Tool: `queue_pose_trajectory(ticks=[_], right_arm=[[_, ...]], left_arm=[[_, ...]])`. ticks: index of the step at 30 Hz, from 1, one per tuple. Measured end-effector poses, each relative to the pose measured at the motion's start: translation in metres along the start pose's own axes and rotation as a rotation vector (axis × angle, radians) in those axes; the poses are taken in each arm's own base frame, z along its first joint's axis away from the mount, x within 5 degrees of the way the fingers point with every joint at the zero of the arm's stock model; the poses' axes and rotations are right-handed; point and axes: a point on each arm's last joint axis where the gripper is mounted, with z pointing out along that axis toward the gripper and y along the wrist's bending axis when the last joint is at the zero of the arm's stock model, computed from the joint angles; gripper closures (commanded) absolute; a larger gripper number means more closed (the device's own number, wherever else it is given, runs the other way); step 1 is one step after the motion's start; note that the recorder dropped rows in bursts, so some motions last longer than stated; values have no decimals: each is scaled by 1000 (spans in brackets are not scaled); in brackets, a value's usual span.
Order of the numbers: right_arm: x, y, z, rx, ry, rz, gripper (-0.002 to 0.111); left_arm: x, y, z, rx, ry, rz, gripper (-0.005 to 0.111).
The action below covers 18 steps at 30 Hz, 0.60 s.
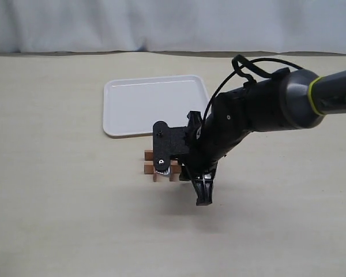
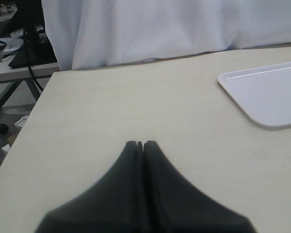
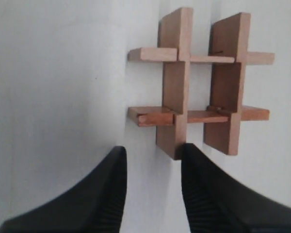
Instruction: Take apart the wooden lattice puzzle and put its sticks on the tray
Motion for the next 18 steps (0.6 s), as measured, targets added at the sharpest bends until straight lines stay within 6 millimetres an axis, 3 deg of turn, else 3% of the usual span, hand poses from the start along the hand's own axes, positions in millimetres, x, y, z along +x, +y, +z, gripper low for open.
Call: queue_pose_trajectory(ticks=[18], right_arm=[[-2,-4,3,39,-18,0,72]], left_arm=[[0,0,0,0,0,0,107]])
